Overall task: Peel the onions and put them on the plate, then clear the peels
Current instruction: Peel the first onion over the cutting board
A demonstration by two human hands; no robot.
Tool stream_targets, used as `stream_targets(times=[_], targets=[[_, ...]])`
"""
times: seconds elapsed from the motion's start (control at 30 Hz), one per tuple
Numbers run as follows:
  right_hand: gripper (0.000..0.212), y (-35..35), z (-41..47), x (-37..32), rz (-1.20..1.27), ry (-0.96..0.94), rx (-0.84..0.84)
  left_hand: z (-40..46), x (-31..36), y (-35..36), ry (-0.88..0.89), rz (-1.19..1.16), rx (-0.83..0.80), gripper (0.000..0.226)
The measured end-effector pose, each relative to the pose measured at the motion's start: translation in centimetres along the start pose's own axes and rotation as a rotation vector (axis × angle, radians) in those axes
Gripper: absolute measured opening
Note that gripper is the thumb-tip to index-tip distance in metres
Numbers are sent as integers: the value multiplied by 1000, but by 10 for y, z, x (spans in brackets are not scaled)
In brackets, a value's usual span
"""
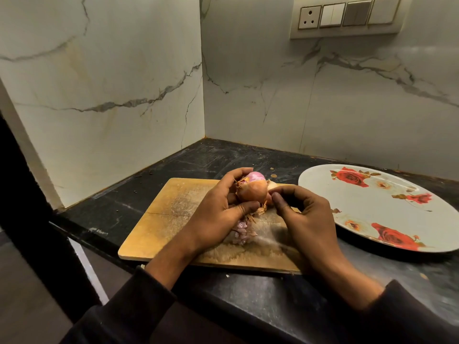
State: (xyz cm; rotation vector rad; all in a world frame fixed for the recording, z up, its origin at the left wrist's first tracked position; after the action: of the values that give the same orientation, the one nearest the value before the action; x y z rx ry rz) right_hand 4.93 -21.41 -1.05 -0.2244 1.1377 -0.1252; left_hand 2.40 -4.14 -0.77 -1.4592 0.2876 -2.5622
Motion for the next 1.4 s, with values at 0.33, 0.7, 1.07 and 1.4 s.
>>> stream_targets(times=[0.33,0.7,1.07,1.4], targets=[[32,1,-2,-5,24,-21,-30,-1,0,1,18,44,-35,71],[35,-1,1,-7,-57,-58,-76,-2,-1,-2,27,143,-85,73],[29,-6,3,-9,-90,-30,-144,-4,2,-1,19,137,-121,69],[22,-6,8,-4,-164,-4,-171,-5,2,1,-10,135,-160,69]])
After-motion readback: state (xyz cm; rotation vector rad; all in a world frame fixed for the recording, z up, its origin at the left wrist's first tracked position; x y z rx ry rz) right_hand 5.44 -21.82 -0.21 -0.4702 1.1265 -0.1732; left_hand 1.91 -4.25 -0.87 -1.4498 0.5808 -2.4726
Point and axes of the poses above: each hand's wrist, its own z-axis towards the middle knuckle, its own y-axis out of the palm, x = y × z, the point moved 3 cm from there along z, towards the middle knuckle, and after that the axes turned 8 degrees about y, right-handed, at the moved point
